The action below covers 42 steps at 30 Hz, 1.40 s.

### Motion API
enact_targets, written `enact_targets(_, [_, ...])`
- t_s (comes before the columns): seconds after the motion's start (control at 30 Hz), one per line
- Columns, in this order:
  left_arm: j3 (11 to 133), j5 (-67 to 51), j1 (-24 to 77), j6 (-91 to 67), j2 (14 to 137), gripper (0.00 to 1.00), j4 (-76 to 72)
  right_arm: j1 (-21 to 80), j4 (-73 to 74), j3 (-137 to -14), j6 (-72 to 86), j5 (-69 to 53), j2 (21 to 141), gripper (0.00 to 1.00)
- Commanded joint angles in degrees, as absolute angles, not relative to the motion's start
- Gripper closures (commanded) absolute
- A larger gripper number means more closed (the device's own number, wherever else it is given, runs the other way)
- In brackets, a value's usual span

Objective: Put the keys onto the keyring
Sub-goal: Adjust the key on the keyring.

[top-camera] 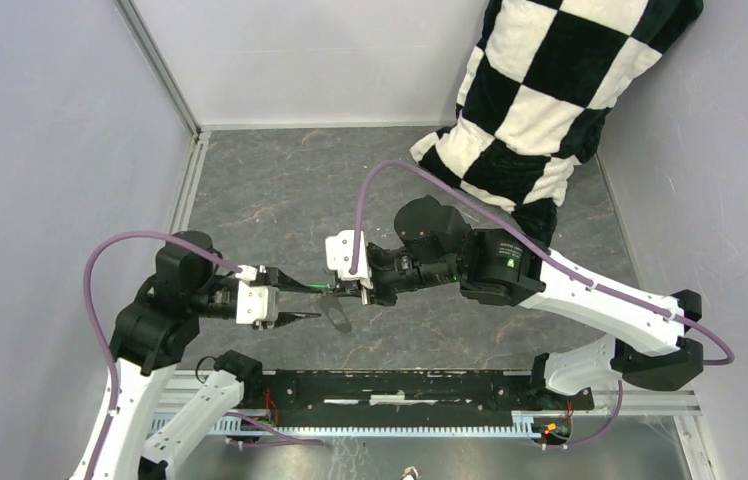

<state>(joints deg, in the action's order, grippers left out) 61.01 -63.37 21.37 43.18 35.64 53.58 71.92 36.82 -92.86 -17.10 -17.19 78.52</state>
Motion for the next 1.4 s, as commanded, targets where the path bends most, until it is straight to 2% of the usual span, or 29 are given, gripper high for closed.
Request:
enact_targets(0.0, [65.98, -56.53, 21.45, 56.83, 37.27, 0.54, 62.69, 71.48, 36.38, -93.99, -18.43, -21.02, 77.13, 1.00])
enact_targets(0.2, [68.24, -55.72, 21.46, 59.26, 39.17, 0.56, 61.98, 71.50, 37.37, -94.04, -18.55, -23.18, 78.12, 1.00])
enact_targets(0.37, [66.66, -56.70, 21.45, 54.37, 38.09, 0.57, 55.93, 71.45, 37.89, -94.26, -18.54, -24.32, 78.66, 1.00])
enact_targets(0.53, [65.50, -57.66, 21.42, 50.31, 36.62, 0.47, 52.09, 71.44, 38.07, -93.97, -18.63, -24.17, 78.65, 1.00])
enact_targets(0.63, [65.16, -60.30, 21.50, 48.59, 36.39, 0.47, 51.41, 71.41, 37.65, -93.96, -18.63, -24.39, 78.76, 1.00])
enact_targets(0.87, [62.84, -70.97, 21.44, 44.94, 36.96, 0.60, 51.35, 71.46, 36.69, -93.97, -18.15, -25.05, 79.46, 1.00])
enact_targets(1.07, [62.40, -70.75, 21.45, 44.84, 37.18, 0.76, 51.33, 71.46, 35.39, -93.60, -18.11, -24.35, 79.11, 1.00])
enact_targets(1.37, [60.82, -68.60, 21.43, 47.60, 36.73, 0.87, 51.58, 71.37, 33.58, -92.31, -17.23, -24.17, 78.35, 1.00])
